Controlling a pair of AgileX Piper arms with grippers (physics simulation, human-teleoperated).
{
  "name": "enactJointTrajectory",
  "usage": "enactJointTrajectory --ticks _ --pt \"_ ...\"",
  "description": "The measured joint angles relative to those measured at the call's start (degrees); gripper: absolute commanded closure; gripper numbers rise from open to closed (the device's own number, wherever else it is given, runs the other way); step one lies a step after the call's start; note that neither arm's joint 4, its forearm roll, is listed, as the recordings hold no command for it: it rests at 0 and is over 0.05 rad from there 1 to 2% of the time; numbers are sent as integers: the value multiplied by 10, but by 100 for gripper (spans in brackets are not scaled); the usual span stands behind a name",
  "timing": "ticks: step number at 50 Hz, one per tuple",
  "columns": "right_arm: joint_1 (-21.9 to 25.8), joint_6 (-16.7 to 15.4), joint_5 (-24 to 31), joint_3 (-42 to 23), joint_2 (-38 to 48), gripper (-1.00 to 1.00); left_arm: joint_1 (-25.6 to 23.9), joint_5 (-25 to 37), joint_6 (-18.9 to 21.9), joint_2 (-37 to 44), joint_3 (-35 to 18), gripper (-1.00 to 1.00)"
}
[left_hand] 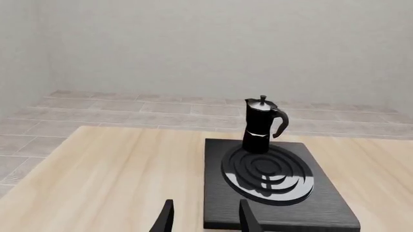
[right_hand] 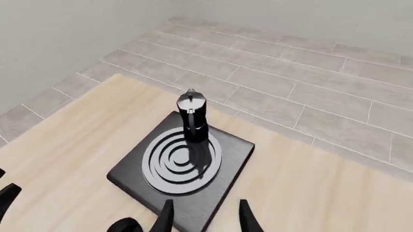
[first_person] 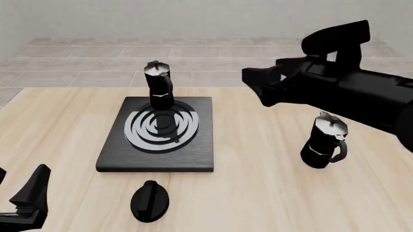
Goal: Put both moka pots on the stove.
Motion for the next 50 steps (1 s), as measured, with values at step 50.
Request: enactJointTrajectory --ticks 50 --pt "-216 27 52 189 -257 -100 -7 5 18 -6 -1 -100"
